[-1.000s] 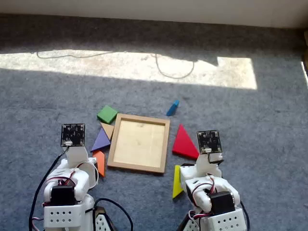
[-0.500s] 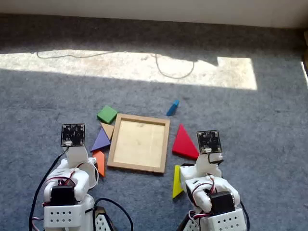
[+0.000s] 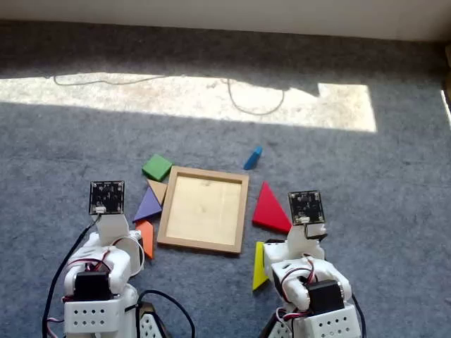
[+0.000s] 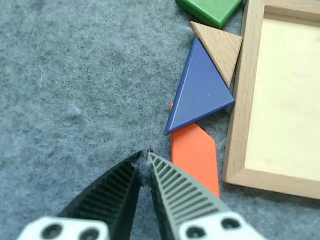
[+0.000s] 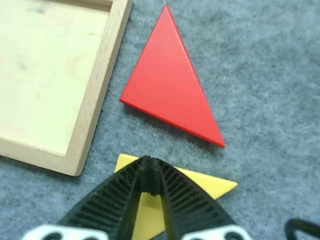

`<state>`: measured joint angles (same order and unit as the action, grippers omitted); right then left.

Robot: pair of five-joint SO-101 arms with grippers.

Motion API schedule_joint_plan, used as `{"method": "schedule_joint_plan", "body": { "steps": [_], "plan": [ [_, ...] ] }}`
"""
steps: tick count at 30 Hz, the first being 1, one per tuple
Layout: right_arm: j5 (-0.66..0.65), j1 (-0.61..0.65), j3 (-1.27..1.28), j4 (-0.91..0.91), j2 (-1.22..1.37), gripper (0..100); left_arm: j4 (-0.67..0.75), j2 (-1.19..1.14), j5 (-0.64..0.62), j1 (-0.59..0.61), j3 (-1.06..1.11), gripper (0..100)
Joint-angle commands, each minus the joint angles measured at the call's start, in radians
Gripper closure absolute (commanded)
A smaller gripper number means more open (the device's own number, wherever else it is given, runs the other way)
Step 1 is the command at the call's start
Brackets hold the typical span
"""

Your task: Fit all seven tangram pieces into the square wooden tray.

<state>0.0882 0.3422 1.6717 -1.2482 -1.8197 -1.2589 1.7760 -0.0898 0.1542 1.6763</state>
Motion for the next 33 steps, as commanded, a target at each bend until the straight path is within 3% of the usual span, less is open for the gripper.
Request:
{"method": "schedule_joint_plan", "body": {
  "steps": [1,25,29,33],
  "plan": [
    [-0.011,-0.019,0.142,-0.002,-0.018,99.3,-0.005,0.012,0.006,0.013,0.021,99],
    [-0.011,-0.021,0.142,-0.002,-0.018,99.3,-0.005,0.004,0.008,0.015,0.021,99],
    [-0.011,-0.030,0.140,0.007,-0.018,99.3,-0.057,0.012,0.011,-0.051,0.021,99],
    [-0.012,-0.139,0.051,0.058,-0.018,99.3,-0.058,0.013,0.012,-0.110,0.021,99]
  ]
}}
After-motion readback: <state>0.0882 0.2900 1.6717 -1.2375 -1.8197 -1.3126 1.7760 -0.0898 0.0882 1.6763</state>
